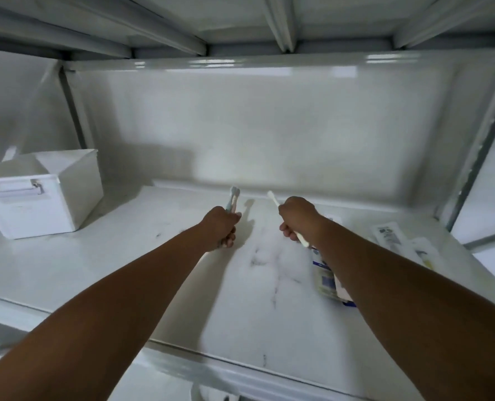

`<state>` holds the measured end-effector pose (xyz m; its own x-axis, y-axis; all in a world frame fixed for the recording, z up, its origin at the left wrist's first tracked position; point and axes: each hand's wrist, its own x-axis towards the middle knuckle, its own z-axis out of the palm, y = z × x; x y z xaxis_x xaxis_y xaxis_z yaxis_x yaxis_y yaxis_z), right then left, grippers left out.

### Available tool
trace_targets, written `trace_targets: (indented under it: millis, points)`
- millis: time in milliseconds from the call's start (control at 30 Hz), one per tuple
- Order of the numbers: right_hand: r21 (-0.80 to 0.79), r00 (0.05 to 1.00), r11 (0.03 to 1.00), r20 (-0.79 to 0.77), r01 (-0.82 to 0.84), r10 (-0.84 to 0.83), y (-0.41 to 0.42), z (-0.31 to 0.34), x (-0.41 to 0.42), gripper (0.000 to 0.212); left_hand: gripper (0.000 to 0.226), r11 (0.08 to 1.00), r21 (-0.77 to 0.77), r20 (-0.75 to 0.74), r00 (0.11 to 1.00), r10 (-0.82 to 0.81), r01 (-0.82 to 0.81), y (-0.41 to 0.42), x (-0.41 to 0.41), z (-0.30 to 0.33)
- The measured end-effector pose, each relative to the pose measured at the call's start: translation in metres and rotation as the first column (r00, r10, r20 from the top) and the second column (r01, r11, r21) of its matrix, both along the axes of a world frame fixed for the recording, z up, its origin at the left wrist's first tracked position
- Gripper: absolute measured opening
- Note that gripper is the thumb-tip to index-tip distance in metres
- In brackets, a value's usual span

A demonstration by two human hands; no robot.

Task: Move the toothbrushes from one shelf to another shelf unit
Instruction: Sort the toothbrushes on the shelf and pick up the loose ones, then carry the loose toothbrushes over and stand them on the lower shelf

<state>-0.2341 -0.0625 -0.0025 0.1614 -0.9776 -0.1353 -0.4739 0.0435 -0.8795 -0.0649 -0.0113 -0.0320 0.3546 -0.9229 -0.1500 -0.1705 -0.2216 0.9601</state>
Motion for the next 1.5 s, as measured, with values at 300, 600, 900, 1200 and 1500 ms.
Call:
trace_targets:
  millis: [300, 600, 900, 1200, 1500]
  points:
    - [0.038, 0.968, 0.973, 0.103, 0.227, -0.230, 0.019, 0.004, -0.010, 0.014, 0.022, 0.946, -0.097, -0.129, 0.939, -0.320, 0.309, -0.022, -0.010, 0.003]
    - [-0.083, 0.868, 0.876, -0.121, 0.475, -0.482, 0.094, 0.021, -0.080, 0.029, 0.022, 0.798, -0.154, -0.178, 0.779, -0.602, 0.582, -0.003, -0.091, 0.017]
    - [-0.072, 0.668, 0.678, -0.125, 0.732, -0.734, 0.180, 0.034, -0.182, 0.020, 0.019, 0.535, -0.199, -0.228, 0.492, -0.840, 0.821, 0.050, -0.208, 0.032]
    - [-0.031, 0.481, 0.486, -0.104, 0.873, -0.871, 0.268, 0.037, -0.216, 0.022, 0.025, 0.231, -0.207, -0.152, 0.202, -0.968, 0.951, 0.113, -0.268, 0.041]
    - [-0.047, 0.177, 0.178, -0.021, 0.983, -0.984, 0.363, 0.021, -0.224, 0.013, 0.022, -0.091, -0.146, -0.098, -0.106, -0.989, 0.985, 0.171, -0.304, 0.026]
